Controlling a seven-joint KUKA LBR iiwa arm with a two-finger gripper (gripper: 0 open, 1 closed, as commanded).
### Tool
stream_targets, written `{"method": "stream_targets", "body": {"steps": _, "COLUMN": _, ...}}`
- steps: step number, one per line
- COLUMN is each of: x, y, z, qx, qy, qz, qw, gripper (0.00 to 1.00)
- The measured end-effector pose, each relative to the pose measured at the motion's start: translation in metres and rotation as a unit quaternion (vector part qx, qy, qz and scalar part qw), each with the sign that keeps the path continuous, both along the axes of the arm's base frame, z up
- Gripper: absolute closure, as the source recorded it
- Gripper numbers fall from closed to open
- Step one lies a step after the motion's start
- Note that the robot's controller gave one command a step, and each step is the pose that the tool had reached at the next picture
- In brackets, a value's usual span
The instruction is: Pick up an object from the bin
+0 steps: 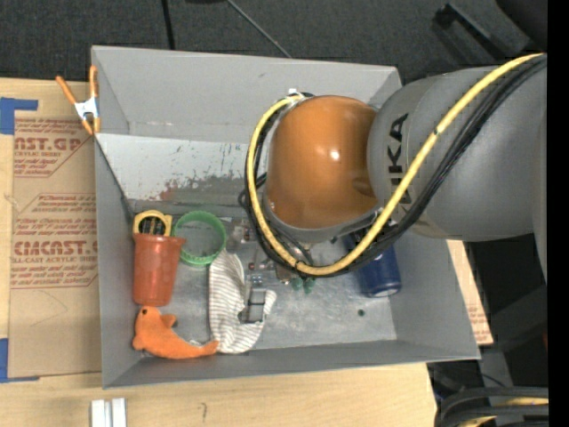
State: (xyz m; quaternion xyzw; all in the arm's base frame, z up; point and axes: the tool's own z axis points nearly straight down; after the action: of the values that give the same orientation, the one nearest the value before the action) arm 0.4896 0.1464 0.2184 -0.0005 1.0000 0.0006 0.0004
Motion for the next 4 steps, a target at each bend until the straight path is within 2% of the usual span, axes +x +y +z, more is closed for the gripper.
{"method": "stream_targets", "body": {"steps": 1, "x": 0.017, "y": -0.001, "z": -0.048, "qx": 0.000, "qy": -0.0015, "qz": 0.082, "qw": 0.9966, "gripper": 0.00}}
{"method": "stream_targets", "body": {"steps": 2, "x": 0.029, "y": -0.004, "z": -0.064, "qx": 0.000, "qy": -0.0003, "qz": 0.277, "qw": 0.9608, "gripper": 0.00}}
{"method": "stream_targets", "body": {"steps": 3, "x": 0.037, "y": -0.001, "z": -0.087, "qx": 0.000, "qy": -0.0007, "qz": 0.307, "qw": 0.9518, "gripper": 0.00}}
{"method": "stream_targets", "body": {"steps": 4, "x": 0.042, "y": 0.002, "z": -0.119, "qx": 0.000, "qy": -0.0009, "qz": 0.423, "qw": 0.9062, "gripper": 0.00}}
